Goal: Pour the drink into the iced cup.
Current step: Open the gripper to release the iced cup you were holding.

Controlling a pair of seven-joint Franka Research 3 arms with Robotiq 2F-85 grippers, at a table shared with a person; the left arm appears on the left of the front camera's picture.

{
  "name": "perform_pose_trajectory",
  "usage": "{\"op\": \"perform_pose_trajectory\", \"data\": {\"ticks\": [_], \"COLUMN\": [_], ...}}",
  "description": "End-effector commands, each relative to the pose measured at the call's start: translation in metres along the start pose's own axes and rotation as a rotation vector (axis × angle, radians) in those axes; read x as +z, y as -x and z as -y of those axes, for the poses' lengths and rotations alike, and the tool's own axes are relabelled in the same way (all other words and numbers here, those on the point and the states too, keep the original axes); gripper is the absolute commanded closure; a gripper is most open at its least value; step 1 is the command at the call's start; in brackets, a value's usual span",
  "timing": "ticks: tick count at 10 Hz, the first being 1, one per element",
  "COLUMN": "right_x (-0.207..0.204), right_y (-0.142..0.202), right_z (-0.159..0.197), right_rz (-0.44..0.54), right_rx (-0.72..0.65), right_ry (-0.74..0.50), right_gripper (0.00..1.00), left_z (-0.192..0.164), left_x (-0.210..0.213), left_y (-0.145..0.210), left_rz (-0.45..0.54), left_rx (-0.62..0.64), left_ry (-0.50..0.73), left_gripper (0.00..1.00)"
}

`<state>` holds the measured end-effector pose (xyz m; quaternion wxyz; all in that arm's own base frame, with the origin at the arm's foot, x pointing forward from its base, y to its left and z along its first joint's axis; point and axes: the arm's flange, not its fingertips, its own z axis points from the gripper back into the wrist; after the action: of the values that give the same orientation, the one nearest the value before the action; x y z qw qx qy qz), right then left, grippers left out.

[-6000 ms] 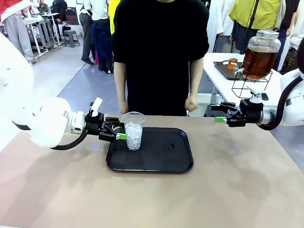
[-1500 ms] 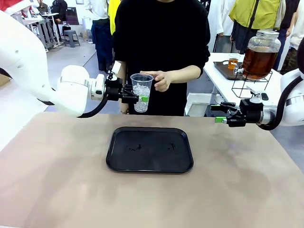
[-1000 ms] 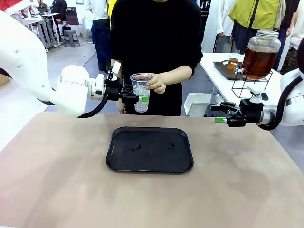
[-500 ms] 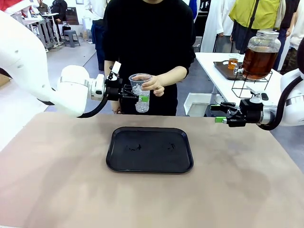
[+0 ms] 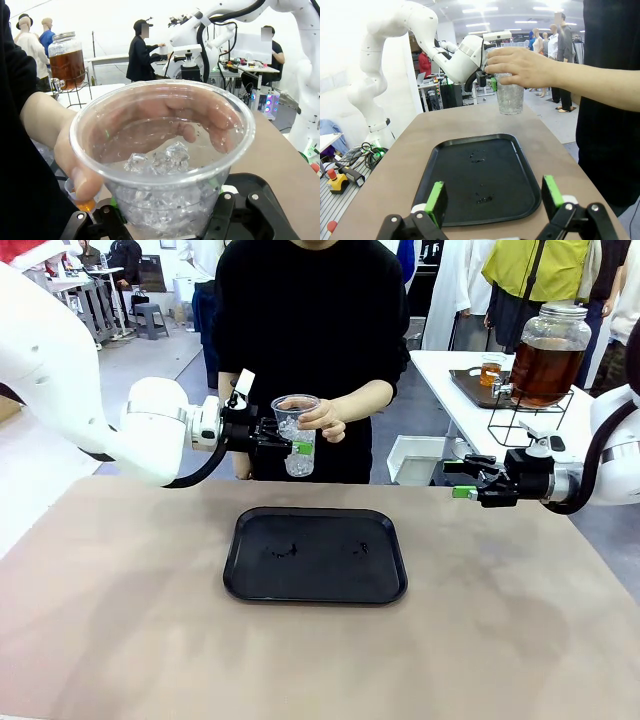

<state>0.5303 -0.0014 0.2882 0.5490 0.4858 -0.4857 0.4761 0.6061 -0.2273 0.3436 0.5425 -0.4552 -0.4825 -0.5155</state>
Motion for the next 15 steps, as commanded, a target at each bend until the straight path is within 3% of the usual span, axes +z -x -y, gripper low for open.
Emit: {"op": "perform_pose_trajectory", "data": {"ticks": [1,6,7,8,12,15], "right_x": [0.001,0.001,0.001,0.001,0.001,0.001], "right_y": [-0.002,-0.002,-0.002,-0.002,-0.002,-0.002], "right_z": [-0.001,-0.001,-0.001,-0.001,-0.001,-0.001], "right_rz": [0.006,0.006,0.006,0.006,0.006,0.006], "right_rx": [0.002,0.002,0.002,0.002,0.002,0.002], "right_ry": [-0.005,-0.005,-0.005,-0.005,-0.005,-0.005], "right_gripper": [0.00,0.00,0.00,0.00,0.00,0.00], "left_z": [0.001,0.001,0.000,0.001,0.016,0.046], "left_x": [-0.001,-0.001,0.000,0.004,0.041,0.109], "left_y": [-0.002,-0.002,0.000,0.003,0.017,0.036], "left_rz": [0.003,0.003,0.000,-0.020,-0.019,0.009], "left_rx": [-0.002,-0.002,-0.001,-0.009,-0.025,-0.029], "left_ry": [0.001,0.001,0.000,0.026,0.038,0.004], "left_gripper": [0.26,0.26,0.06,0.00,0.00,0.00]}}
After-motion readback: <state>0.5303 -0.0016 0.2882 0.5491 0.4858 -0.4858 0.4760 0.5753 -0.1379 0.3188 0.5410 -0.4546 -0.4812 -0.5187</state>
